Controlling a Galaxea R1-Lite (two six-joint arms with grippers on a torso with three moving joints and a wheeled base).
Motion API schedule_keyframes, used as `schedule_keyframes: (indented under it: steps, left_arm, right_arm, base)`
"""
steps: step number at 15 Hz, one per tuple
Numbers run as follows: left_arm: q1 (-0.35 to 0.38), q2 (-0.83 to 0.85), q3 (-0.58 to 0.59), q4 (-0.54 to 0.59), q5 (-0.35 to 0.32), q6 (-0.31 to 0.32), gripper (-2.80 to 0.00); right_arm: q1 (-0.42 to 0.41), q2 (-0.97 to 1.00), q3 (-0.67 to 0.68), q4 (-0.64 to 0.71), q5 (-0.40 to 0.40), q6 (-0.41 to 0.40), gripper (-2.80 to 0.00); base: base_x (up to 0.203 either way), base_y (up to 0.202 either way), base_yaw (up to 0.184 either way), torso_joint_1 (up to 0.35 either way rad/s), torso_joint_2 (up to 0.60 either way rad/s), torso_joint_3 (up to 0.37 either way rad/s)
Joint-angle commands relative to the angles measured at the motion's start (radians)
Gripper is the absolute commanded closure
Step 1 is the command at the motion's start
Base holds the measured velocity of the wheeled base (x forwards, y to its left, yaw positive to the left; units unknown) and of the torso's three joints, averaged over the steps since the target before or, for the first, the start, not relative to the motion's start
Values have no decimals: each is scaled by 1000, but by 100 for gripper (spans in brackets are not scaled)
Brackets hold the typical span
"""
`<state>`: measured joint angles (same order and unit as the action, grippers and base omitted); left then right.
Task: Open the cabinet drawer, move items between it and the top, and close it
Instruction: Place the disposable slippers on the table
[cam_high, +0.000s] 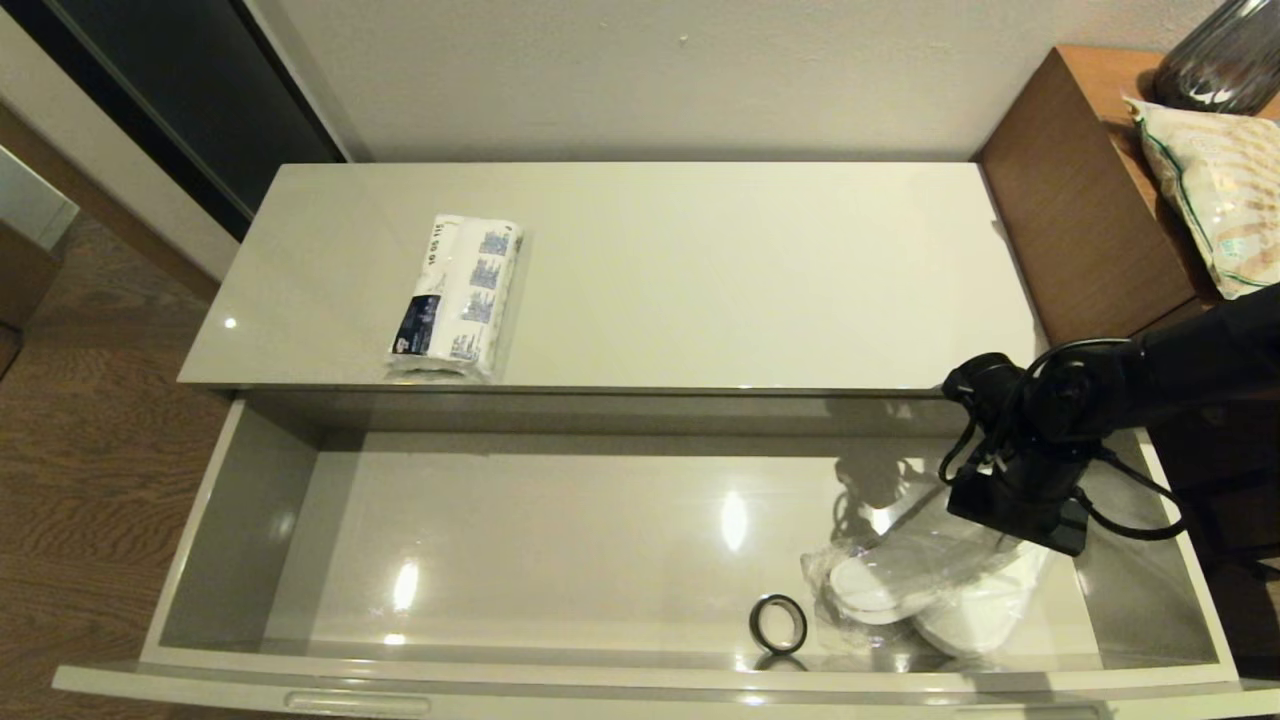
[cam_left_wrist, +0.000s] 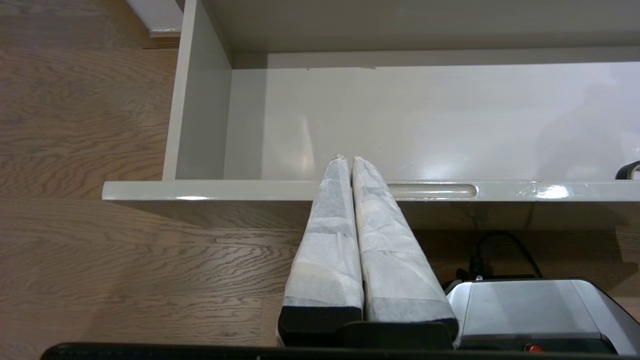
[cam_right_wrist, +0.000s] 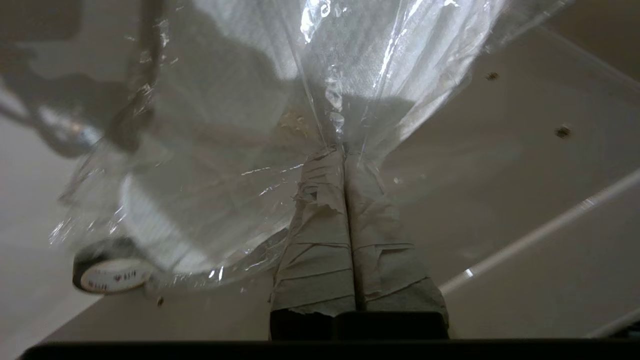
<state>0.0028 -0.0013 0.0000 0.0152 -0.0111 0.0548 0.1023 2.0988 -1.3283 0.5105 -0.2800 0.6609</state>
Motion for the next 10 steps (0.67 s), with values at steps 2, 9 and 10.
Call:
schedule_keyframes:
  steps: [2, 9, 10]
  left_arm:
    - [0, 1, 0, 0, 0, 0, 0]
    - [0, 1, 0, 0, 0, 0, 0]
    - [0, 1, 0, 0, 0, 0, 0]
  right_arm:
    - [5, -66, -115, 100, 1, 7, 0]
    - [5, -100, -300, 309, 2, 8, 0]
    - [5, -103, -325, 334, 2, 8, 0]
  base:
    - [0, 0, 0, 0, 0, 0]
    - [0, 0, 0, 0, 0, 0]
    - [0, 0, 0, 0, 0, 0]
